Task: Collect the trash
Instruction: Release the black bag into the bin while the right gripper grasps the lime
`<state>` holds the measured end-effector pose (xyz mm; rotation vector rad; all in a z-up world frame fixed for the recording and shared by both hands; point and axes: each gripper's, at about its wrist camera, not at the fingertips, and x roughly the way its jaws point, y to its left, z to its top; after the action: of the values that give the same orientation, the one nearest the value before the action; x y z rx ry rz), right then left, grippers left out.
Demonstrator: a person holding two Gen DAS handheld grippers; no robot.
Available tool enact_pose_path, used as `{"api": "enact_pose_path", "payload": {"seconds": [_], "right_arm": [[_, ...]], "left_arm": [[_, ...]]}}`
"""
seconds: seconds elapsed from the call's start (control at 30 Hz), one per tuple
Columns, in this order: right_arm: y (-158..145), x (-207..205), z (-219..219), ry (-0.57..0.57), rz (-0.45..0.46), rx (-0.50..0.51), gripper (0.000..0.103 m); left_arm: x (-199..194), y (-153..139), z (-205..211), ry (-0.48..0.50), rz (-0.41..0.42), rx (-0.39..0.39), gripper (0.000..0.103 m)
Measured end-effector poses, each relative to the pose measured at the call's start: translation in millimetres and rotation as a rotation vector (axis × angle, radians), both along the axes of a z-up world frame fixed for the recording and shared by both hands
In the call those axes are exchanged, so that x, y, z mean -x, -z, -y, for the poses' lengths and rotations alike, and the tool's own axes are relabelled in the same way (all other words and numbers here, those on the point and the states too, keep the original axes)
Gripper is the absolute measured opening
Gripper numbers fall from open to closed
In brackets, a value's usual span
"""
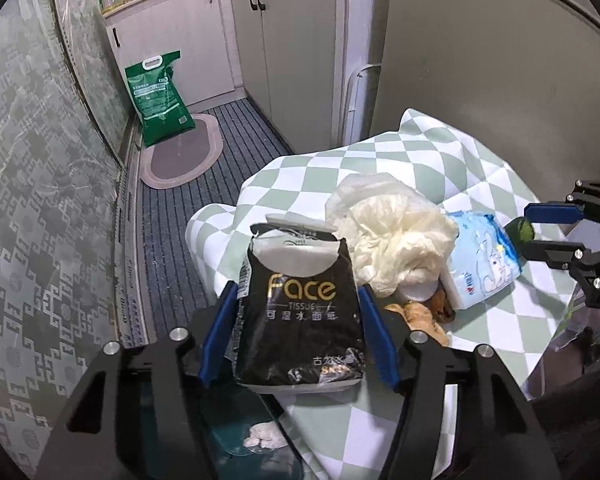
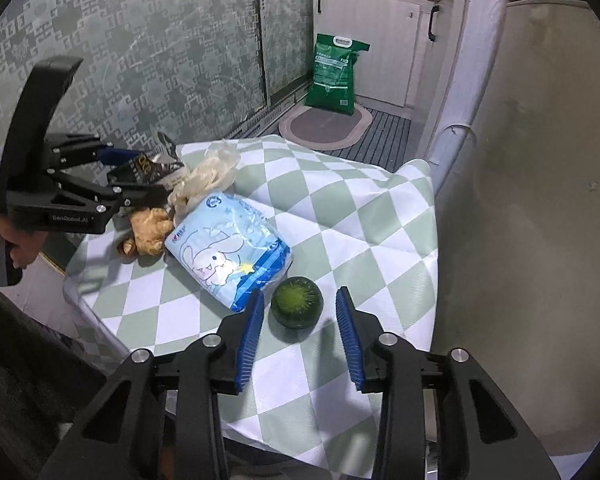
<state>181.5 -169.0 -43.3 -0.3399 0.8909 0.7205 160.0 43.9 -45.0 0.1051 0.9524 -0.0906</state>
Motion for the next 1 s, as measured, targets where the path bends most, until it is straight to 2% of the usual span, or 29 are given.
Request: {"api": "enact_pose_path", "payload": {"seconds": [0.13,0.57,0.77,1.0], "right_arm": [[4,1,-8,-0.008,0.011,0.035,0.031],[7,-5,-16,0.018,0.012,0.065,0.029],[-7,-5,-15,0.047,0.038,0.059,0.029],[-42,6,-18,0.042,0.082,-0.018,0.029]], "left_arm": [[2,0,-2,-0.003,0.005,-0.011,0.054],[13,-12,-20,-0.026,0.032,0.066,0.048],[21,-22,-36,-0.062,0.064,0.110,0.047],[34,-33,-62,-0.128,0.098,0.128,0.046]]}}
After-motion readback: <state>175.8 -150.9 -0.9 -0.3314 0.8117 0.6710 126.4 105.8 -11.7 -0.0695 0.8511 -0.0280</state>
